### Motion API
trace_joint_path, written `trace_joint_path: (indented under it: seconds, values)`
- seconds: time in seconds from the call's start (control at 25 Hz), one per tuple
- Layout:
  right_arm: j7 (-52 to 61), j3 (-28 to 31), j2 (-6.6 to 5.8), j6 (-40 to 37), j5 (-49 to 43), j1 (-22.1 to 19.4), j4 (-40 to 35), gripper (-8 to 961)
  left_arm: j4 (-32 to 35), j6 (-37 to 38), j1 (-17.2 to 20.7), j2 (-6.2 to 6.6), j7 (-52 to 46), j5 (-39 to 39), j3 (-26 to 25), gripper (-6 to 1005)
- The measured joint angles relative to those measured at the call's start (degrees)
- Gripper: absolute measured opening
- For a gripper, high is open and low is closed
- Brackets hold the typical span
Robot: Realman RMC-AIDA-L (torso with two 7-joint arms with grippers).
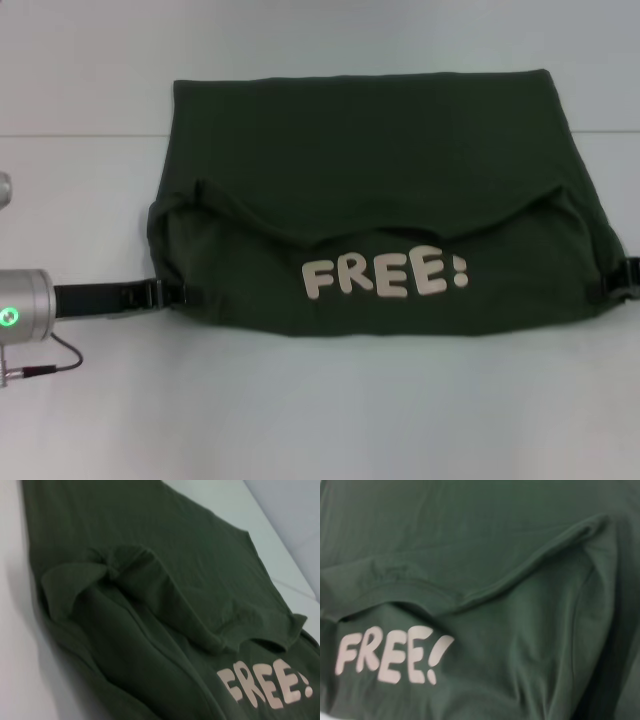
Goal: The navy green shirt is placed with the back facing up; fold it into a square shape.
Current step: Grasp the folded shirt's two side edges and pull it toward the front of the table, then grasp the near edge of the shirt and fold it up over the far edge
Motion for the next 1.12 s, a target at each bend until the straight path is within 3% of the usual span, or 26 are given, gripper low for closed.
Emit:
trace_joint_path:
  seconds: [0.28,0.32,0.36,0.52,0.68,0.92,1.12]
  values:
    - [-4.5,0.1,-1.19,-13.6,-0.2,-2.8,-2.6,74,3.3,15.1,0.2,1.55,-2.1,10.1,-3.9,31]
    - [-5.8,0.0,-1.28,-15.5,-0.4,-3.2,-2.6,71,3.3,15.1,0.2,1.55,-2.1,10.1,-3.9,31]
    - [-7.1,-0.1,-1.40,-17.4,-0.7,-3.6,-2.5,67,5.2,22.7,0.6,2.38,-2.0,15.3,-6.9,31]
    - [-11.9,-0.9,-1.37,-24.8,-1.7,-5.1,-2.0,64,7.4,32.8,1.1,3.77,-1.7,21.6,-10.2,31]
    - [-15.6,-4.8,-0.15,-31.2,-2.1,-6.1,-2.0,64,8.0,40.2,0.6,4.45,-0.9,24.1,-9.6,31]
    - [-15.7,-7.0,0.73,-31.3,-2.1,-6.4,-1.9,63,7.5,41.5,-0.1,4.00,-1.2,24.0,-5.4,31]
    - [-15.6,0.3,0.17,-30.9,-1.8,-6.0,-1.9,63,6.5,41.0,-1.7,5.12,-2.6,19.7,-10.4,31]
